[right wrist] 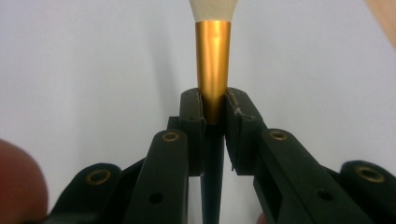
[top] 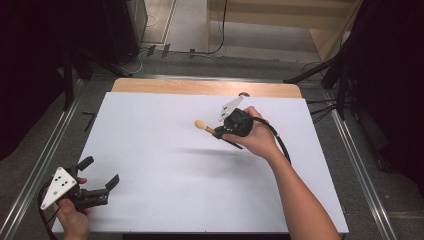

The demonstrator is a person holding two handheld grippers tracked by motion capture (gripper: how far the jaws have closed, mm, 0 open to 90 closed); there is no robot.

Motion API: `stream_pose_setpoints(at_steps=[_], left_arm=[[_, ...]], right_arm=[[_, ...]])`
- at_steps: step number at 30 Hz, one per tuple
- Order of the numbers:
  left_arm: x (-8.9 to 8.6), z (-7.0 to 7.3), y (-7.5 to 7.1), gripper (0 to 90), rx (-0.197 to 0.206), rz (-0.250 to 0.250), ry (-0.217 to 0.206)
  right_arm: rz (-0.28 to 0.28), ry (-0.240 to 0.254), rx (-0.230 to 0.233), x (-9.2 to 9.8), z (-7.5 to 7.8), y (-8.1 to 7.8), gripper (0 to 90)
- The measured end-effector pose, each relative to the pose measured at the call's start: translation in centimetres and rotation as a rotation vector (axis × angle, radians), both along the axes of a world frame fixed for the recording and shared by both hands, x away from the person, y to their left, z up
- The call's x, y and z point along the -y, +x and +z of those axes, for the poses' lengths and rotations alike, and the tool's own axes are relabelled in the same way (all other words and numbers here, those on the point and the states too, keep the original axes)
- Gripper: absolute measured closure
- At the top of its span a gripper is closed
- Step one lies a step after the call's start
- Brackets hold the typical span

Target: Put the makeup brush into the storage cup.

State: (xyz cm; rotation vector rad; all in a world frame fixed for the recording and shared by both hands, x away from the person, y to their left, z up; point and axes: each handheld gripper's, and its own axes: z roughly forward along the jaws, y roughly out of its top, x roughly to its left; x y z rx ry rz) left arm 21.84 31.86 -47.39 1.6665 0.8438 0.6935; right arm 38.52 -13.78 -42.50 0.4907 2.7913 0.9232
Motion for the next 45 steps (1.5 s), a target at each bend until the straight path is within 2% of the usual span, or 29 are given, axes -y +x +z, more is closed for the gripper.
stream_pose_setpoints(at_steps=[6, 25, 45], left_arm=[[0.0, 0.0, 0.0, 0.0, 0.0, 0.0, -0.001], [0.0, 0.0, 0.0, 0.0, 0.0, -0.002, 0.003], [0.1, 0.0, 0.0, 0.0, -0.001, -0.002, 0.003]], right_arm=[[-0.03, 0.102, 0.025, 0.8, 1.1, -0.2, 79.9], [-0.121, 0.312, 0.088, 2.6, 2.9, -0.7, 79.9], [-0.243, 0.559, 0.173, 6.3, 5.1, -1.2, 79.9]])
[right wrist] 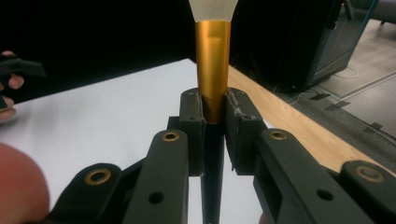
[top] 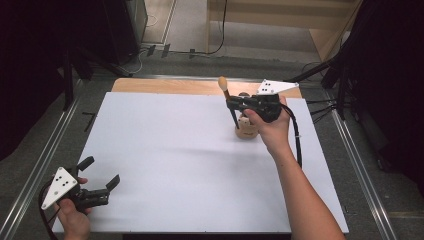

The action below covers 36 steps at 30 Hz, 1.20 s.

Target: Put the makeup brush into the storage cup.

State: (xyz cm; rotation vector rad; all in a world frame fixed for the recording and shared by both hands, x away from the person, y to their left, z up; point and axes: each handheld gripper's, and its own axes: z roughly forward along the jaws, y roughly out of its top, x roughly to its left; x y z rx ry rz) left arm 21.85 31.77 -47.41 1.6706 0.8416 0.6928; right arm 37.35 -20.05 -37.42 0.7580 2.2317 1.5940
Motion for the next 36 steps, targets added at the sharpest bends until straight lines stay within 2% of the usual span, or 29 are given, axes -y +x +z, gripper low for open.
stream_pose_setpoints(at_steps=[14, 28, 36], left_arm=[[0.0, 0.0, 0.0, 0.0, -0.002, 0.0, 0.0], [0.0, 0.0, 0.0, 0.0, -0.002, 0.0, -0.001], [0.0, 0.0, 0.0, 0.0, 0.0, -0.001, -0.001]], right_arm=[[-0.114, 0.124, 0.055, 3.0, 0.5, 0.1, 79.9], [-0.242, 0.175, 0.088, 5.3, -0.3, 0.3, 79.8], [-0.278, 0.201, 0.132, 6.1, -0.7, 0.3, 79.8]])
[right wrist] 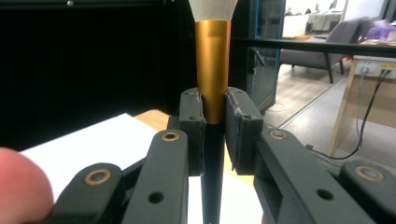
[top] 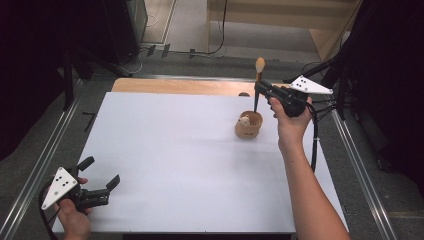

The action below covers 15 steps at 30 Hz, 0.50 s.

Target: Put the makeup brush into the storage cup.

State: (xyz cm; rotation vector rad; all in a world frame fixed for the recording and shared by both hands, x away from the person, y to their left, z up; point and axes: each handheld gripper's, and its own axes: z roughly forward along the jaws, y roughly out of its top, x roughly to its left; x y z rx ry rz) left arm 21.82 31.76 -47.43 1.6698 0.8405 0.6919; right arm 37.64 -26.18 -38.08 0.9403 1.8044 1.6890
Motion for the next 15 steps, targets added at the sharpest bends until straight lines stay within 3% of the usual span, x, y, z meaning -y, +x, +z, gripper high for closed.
stream_pose_setpoints(at_steps=[11, 15], left_arm=[[0.0, 0.0, 0.0, 0.0, -0.001, 0.0, 0.0], [0.1, 0.0, 0.0, 0.0, -0.001, 0.0, 0.002]], right_arm=[[-0.056, 0.07, -0.012, 1.6, -2.4, 0.1, 79.8], [-0.064, 0.064, -0.018, 1.7, -3.3, 0.1, 79.7]])
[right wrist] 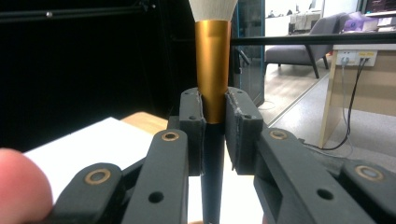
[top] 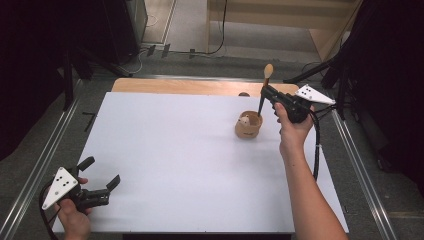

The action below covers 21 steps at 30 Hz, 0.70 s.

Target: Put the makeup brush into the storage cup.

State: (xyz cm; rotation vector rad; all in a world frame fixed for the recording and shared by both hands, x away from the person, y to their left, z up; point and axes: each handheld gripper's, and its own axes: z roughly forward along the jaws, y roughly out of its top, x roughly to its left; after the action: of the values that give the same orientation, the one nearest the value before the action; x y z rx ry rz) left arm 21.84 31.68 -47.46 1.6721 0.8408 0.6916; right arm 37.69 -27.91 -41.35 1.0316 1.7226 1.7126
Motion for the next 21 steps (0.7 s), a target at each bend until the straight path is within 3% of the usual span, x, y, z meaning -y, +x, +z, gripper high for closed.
stream_pose_setpoints(at_steps=[21], left_arm=[[0.0, 0.0, 0.0, 0.0, 0.001, -0.002, 0.002]], right_arm=[[0.003, -0.011, -0.045, -0.3, -3.8, -0.2, 79.7]])
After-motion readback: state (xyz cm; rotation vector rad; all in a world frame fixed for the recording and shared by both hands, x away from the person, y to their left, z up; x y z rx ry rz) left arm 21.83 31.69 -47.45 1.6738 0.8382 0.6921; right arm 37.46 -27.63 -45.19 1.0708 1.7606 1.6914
